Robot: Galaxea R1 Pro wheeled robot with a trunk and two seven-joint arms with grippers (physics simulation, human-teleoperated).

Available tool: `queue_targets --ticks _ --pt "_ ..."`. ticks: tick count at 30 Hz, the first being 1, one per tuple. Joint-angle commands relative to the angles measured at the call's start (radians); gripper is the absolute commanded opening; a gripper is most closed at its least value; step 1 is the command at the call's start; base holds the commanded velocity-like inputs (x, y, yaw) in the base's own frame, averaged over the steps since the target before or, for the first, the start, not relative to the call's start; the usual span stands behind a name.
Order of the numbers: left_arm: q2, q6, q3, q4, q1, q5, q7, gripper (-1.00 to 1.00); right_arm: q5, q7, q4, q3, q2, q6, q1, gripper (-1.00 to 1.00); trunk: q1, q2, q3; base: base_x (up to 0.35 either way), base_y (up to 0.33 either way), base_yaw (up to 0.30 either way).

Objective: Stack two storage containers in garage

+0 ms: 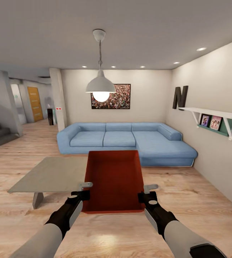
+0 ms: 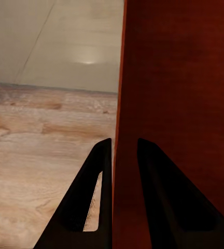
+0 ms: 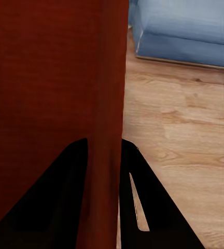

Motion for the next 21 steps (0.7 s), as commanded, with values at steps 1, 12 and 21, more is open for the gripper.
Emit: queue_targets --ticks 1,12,21 --pt "0.002 0.002 0.022 -0.005 -0.001 -0.017 0.015 -1.0 0.0 -0.008 0.004 -0.01 -0.005 -0.001 -0.001 -1.0 0.0 -0.001 -0.001 0.0 0.0 0.269" --pt "0.002 0.002 0.022 -0.005 -0.001 -0.017 0.015 -1.0 0.0 -0.008 0.004 -0.01 -0.005 0.0 -0.001 -1.0 0.0 -0.001 0.006 0.0 0.0 0.269" --pt "0.002 0.002 0.022 -0.005 -0.001 -0.017 0.015 -1.0 0.0 -0.008 0.004 -0.01 -0.005 0.0 -0.001 -1.0 0.0 -0.001 0.011 0.0 0.0 0.269"
